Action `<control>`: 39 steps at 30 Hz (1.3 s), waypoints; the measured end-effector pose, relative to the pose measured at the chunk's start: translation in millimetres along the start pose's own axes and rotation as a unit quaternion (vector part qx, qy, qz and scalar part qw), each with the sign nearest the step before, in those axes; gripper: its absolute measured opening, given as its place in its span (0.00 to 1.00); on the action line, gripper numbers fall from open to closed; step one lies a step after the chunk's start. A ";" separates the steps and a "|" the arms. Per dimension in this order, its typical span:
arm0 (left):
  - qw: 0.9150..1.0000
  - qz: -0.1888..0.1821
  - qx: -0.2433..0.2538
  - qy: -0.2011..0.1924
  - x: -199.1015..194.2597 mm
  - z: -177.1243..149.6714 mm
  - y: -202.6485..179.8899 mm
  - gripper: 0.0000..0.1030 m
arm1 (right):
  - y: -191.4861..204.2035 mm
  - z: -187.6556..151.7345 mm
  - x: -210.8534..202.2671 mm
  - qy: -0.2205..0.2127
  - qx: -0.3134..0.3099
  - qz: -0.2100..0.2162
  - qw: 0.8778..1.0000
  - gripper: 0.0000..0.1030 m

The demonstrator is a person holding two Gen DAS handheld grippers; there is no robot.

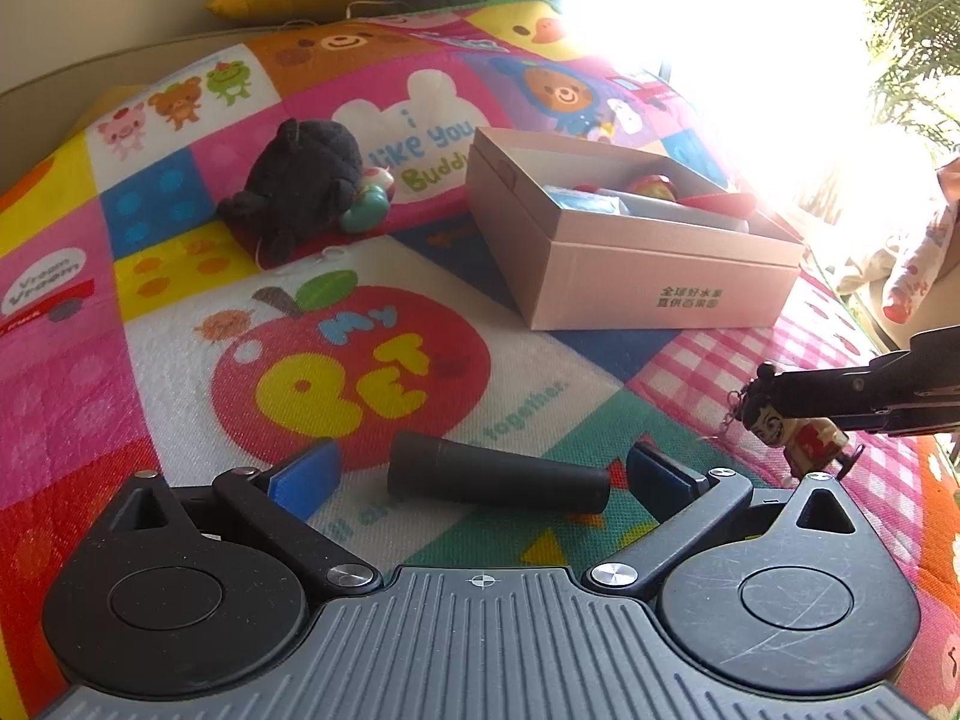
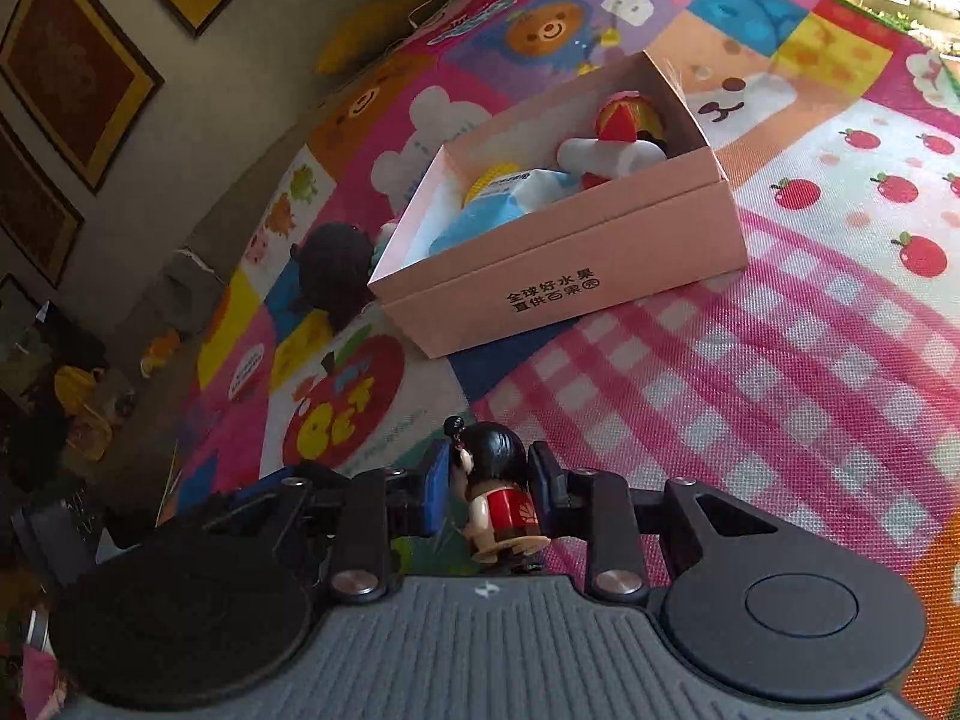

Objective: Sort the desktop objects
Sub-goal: 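Carry the figurine with the right tool while the left tool carries the cylinder into the box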

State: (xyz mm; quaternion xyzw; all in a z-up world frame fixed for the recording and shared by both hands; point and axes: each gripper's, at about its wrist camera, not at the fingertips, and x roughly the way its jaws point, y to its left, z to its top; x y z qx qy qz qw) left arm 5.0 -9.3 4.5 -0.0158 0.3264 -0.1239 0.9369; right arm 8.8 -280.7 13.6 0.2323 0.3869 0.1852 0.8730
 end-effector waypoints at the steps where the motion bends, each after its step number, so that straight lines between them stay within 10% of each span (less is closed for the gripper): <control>1: 1.000 0.001 0.001 0.000 0.0 -0.1 0.0 1.00 | -2.8 -2.8 -0.3 -0.006 0.004 -0.006 1.000 0.27; 8: 1.000 0.003 0.003 0.001 -0.1 -0.4 -0.2 1.00 | -13.1 -8.7 -27.6 -0.061 -0.039 -0.091 0.993 0.31; 13: 1.000 0.005 0.006 0.002 0.3 -0.5 -1.4 1.00 | 2.3 -22.9 -42.9 -0.094 -0.134 -0.132 0.978 0.58; 24: 1.000 0.005 0.006 0.002 0.0 -0.1 -1.7 1.00 | 44.9 -58.7 -4.6 -0.057 -0.336 -0.160 0.926 0.60; 32: 1.000 0.006 0.006 0.002 0.1 -0.2 -1.8 1.00 | 37.0 -58.3 -7.8 -0.041 -0.366 -0.157 0.916 0.60; 39: 1.000 0.006 0.006 0.002 0.2 -0.3 -2.1 1.00 | 30.9 -50.8 -19.0 -0.059 -0.328 -0.142 0.932 0.60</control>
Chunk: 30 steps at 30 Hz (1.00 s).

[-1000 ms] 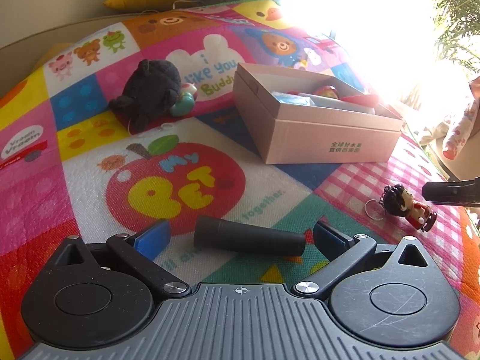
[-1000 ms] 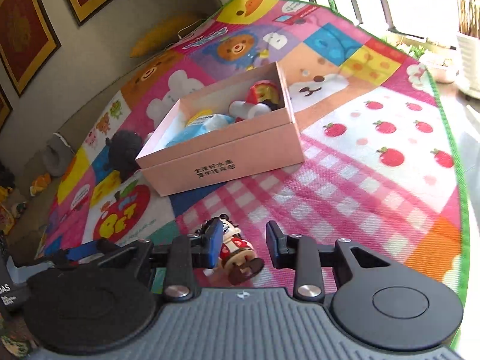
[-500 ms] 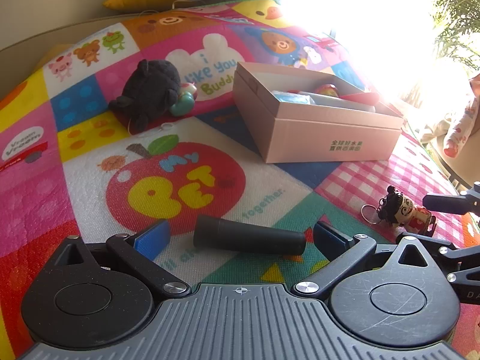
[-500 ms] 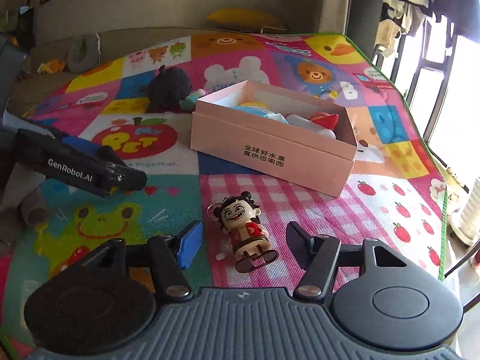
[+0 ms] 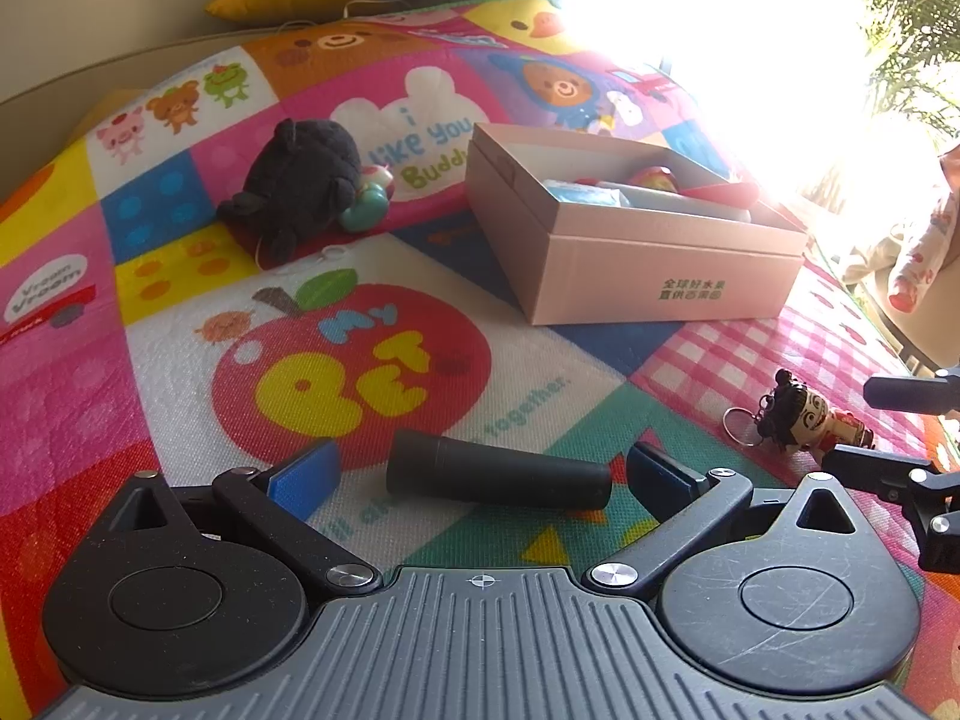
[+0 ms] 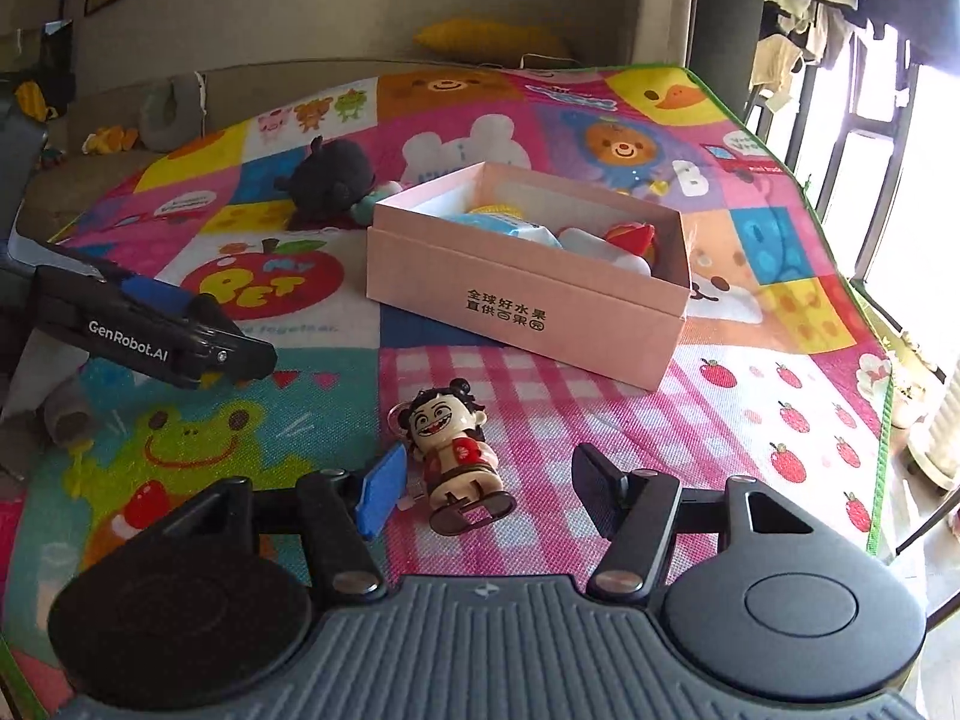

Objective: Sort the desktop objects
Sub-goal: 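Carry the figurine with the right tool while the left tool carries the cylinder into the box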

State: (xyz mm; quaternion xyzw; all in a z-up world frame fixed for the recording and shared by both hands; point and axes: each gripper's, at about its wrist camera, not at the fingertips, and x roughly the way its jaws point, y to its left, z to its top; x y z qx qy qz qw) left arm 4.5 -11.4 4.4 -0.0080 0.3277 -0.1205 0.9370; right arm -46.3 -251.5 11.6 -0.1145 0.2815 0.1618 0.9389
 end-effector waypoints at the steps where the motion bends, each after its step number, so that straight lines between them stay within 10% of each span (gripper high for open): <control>1: 1.000 0.000 0.000 0.000 0.0 0.0 -0.1 1.00 | 3.5 0.8 1.2 0.000 -0.006 0.002 1.000 0.59; 8: 1.000 -0.003 0.003 0.001 -1.1 -0.6 -0.7 1.00 | 18.2 14.8 30.6 0.015 -0.014 0.001 1.000 0.33; 30: 0.995 -0.008 0.100 -0.002 -35.5 -5.3 -32.7 0.77 | -5.0 16.8 -28.0 0.017 0.111 0.015 0.994 0.29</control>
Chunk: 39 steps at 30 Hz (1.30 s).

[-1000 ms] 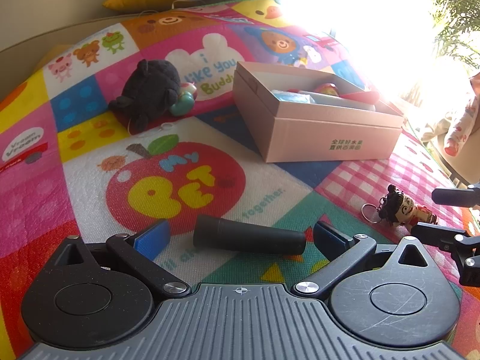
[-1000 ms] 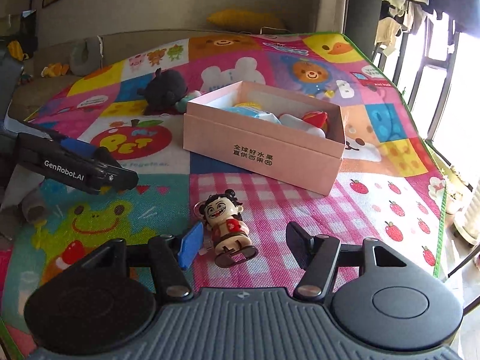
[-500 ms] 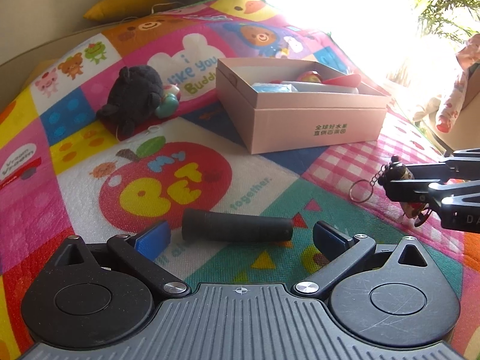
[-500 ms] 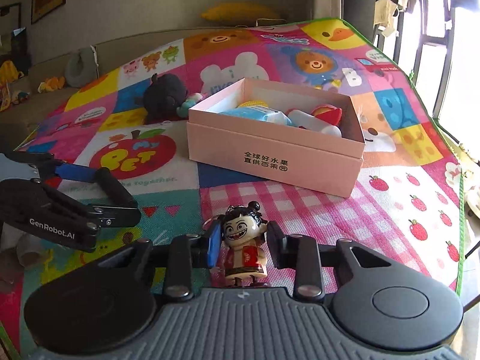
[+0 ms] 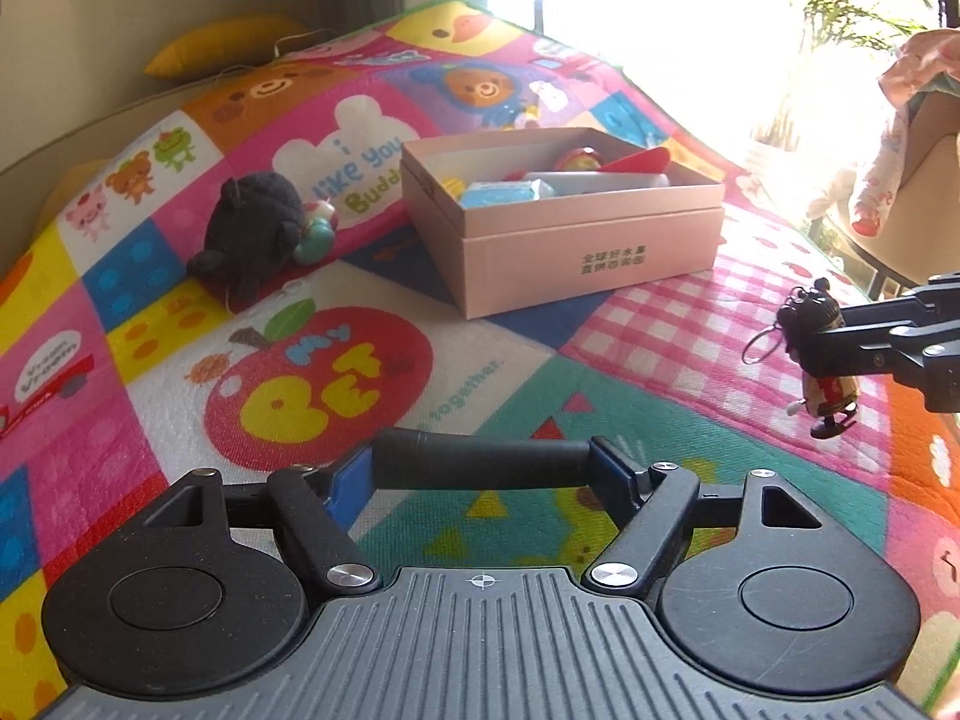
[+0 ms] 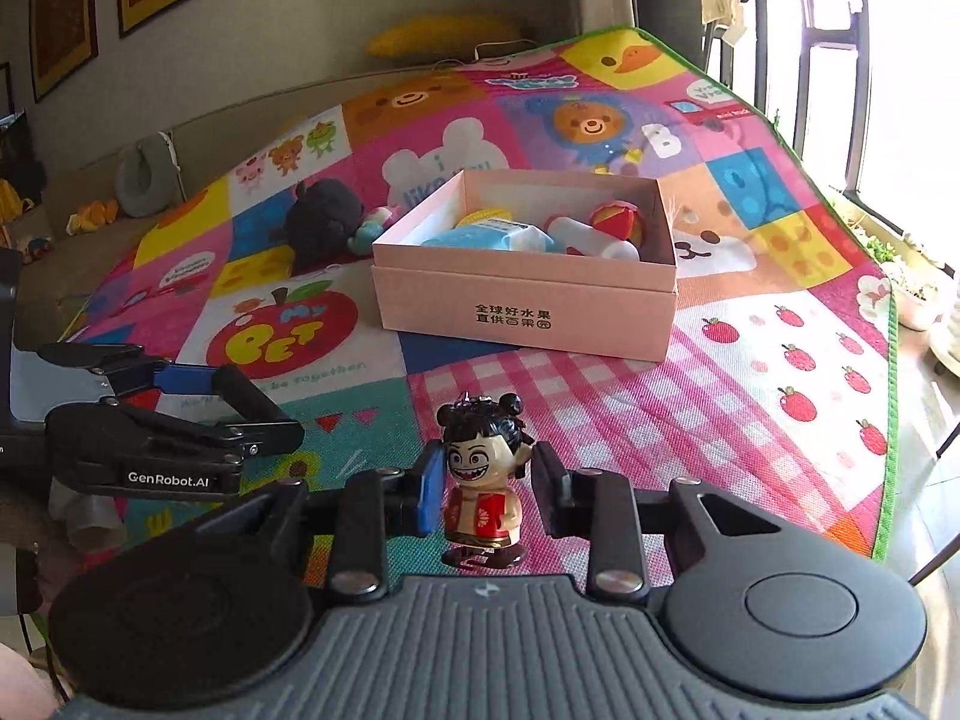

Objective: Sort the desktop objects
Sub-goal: 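Carry the figurine with the right tool while the left tool carries the cylinder into the box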

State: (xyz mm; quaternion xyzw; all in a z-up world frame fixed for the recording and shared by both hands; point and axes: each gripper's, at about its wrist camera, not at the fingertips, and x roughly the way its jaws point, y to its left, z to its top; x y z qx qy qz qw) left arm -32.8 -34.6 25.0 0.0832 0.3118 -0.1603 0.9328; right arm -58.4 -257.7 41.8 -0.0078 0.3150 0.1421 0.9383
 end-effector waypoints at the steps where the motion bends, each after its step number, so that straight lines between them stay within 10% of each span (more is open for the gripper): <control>1: 1.000 -0.003 0.007 -0.006 -7.2 0.3 -3.7 0.77 | 0.2 0.1 -5.4 -0.003 0.001 -0.002 1.000 0.29; 15: 0.990 -0.010 0.065 -0.128 -72.7 60.0 -21.0 0.77 | -22.3 34.9 -81.9 -0.076 0.043 0.028 0.996 0.29; 27: 0.988 -0.020 0.041 -0.146 27.0 172.8 20.3 0.77 | -64.1 152.2 -0.1 -0.107 0.099 0.066 0.987 0.29; 35: 0.991 -0.056 0.032 -0.116 92.0 187.4 27.7 0.78 | -102.6 137.3 62.7 -0.115 0.142 0.014 0.983 0.58; 39: 0.991 -0.054 0.027 -0.123 111.0 190.5 23.4 0.97 | -108.4 129.1 69.9 -0.114 0.129 -0.024 0.985 0.60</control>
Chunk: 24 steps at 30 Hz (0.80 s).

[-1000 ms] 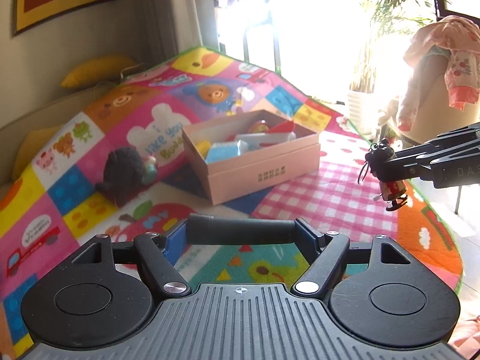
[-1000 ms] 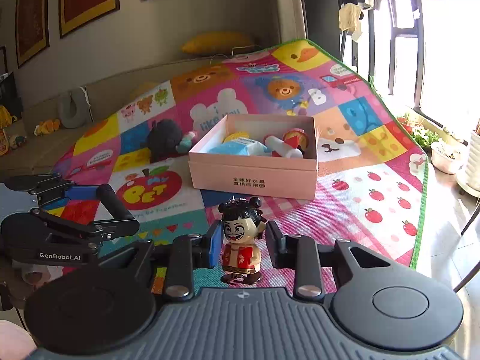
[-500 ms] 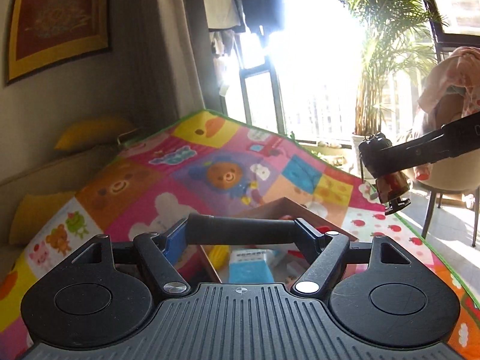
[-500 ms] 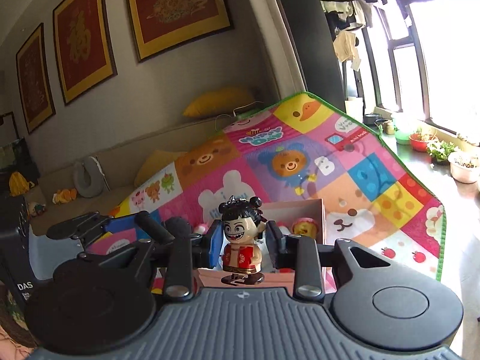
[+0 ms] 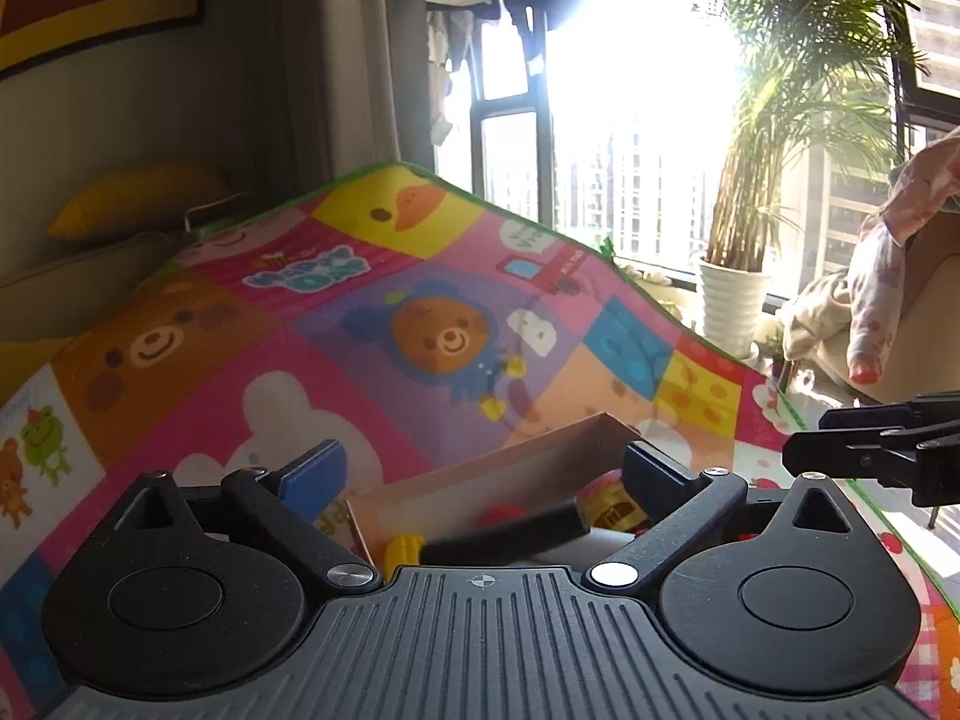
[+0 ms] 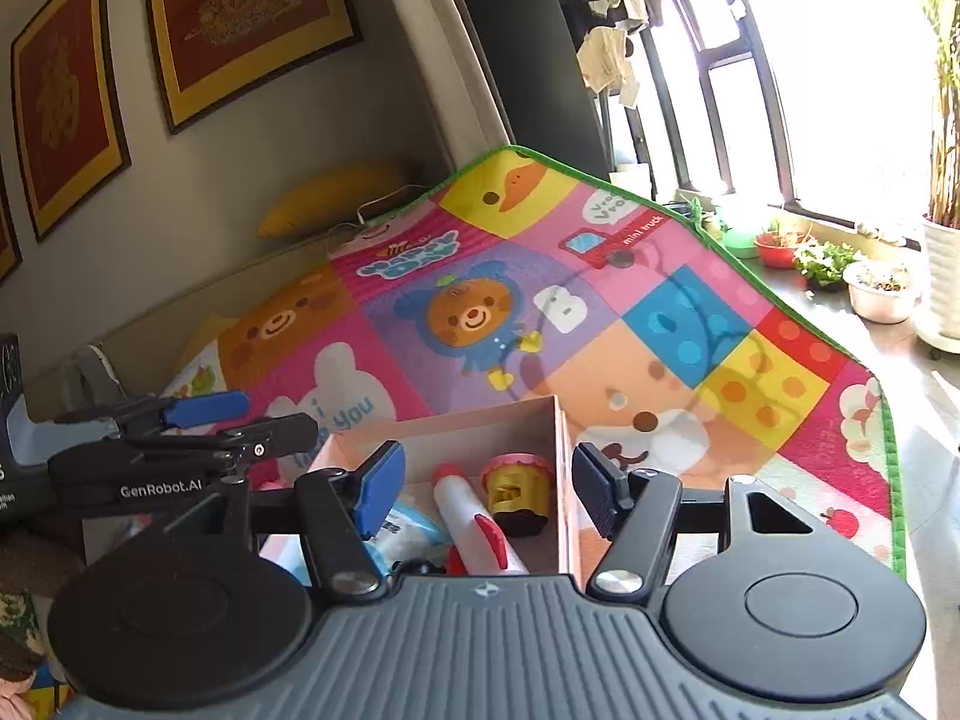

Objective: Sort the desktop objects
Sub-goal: 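Grasp the pink pig toy with the right tool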

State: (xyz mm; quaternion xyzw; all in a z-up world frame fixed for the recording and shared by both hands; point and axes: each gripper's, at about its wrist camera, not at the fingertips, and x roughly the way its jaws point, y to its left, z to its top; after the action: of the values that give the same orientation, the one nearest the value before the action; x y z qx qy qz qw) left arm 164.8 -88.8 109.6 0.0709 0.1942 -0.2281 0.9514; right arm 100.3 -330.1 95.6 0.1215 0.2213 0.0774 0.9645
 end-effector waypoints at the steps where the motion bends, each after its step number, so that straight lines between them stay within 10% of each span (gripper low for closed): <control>1: 1.000 0.005 -0.006 0.007 -0.2 -4.0 3.4 0.97 | -0.4 -2.6 1.3 0.000 -0.006 -0.011 1.000 0.60; 13: 0.978 0.152 -0.107 0.091 -88.3 -126.6 91.2 1.00 | 60.0 -13.4 19.5 0.022 -0.080 -0.003 0.997 0.70; 24: 0.968 0.161 -0.183 0.054 -123.2 -164.8 119.5 1.00 | 210.1 -9.4 87.8 0.117 -0.153 0.095 0.977 0.59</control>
State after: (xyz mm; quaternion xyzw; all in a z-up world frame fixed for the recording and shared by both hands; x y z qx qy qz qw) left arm 63.3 104.0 13.9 -0.0616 0.2698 -0.0283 0.9605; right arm 154.2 -109.0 108.0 -0.0172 0.3059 0.2156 0.9272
